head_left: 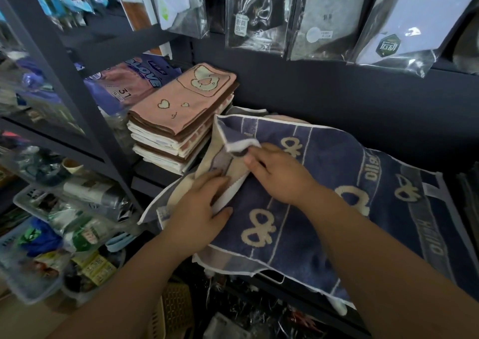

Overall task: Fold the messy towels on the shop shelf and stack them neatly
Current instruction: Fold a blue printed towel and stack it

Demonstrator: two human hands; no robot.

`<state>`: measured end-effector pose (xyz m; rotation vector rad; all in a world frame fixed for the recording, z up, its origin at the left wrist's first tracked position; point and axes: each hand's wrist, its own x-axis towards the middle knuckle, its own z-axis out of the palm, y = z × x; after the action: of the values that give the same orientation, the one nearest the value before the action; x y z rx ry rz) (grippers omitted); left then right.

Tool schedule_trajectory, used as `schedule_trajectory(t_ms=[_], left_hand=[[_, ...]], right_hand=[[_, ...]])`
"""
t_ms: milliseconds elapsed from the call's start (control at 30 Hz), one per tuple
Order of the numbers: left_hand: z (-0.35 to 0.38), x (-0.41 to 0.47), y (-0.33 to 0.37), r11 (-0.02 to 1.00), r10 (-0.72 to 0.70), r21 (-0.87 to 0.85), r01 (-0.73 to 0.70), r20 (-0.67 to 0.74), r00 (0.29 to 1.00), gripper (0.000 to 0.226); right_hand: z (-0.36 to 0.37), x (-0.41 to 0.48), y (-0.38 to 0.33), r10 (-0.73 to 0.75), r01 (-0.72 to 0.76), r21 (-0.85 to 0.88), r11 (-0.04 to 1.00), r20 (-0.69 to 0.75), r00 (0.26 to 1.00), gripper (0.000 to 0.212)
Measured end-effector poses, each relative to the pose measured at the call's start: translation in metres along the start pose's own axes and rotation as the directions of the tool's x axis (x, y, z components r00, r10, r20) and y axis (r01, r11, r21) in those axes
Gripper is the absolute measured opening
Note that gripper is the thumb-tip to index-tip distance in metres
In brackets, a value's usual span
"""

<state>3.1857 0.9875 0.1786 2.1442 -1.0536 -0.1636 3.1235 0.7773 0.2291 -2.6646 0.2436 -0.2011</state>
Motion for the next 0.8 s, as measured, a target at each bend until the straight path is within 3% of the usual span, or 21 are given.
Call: schedule_trajectory(t_ms=[100,167,233,300,467,667,800], left_hand=[[-0.009,-0.015,0.002,0.975,0.052,0.222,-0.018,-0.150,0.987,0.033],[-0.015,-0.026,0.001,0.953,0.049,0.303,-0.003,-0.144,0.988,0.019],[-0.025,-0.033,0.001,0.953,0.049,0.302,-0.006,-0.134,0.990,0.008],[-0.041,-0.036,0.006,0.965,-0.004,0.256,0.052,-0.186,0.983,0.011],[-0.088,-0.029,0.036,0.976,-0.150,0.112,0.185,-0.266,0.952,0.019],[-0.081,-0.014,0.096,0.994,-0.064,-0.089,0.063,-0.006,0.998,0.014],[-0.032,-0.002,0.129,0.983,0.023,-0.181,0.023,0.249,0.968,0.007]], right_hand=[[-0.009,-0.001,0.005,0.087,-0.056,0.223,0.973,-0.128,0.988,0.052],[-0.016,0.002,0.006,0.152,-0.078,0.365,0.928,-0.179,0.972,0.048],[-0.023,0.006,0.006,0.187,-0.070,0.467,0.882,-0.209,0.960,0.035],[-0.030,0.014,0.004,0.220,-0.067,0.577,0.814,-0.200,0.955,0.026],[-0.059,0.023,-0.004,0.256,-0.047,0.748,0.662,-0.167,0.952,0.022],[-0.099,-0.006,0.013,0.338,0.009,0.868,0.497,-0.203,0.919,0.018],[-0.121,-0.037,0.043,0.448,-0.004,0.896,0.444,-0.218,0.867,0.019]])
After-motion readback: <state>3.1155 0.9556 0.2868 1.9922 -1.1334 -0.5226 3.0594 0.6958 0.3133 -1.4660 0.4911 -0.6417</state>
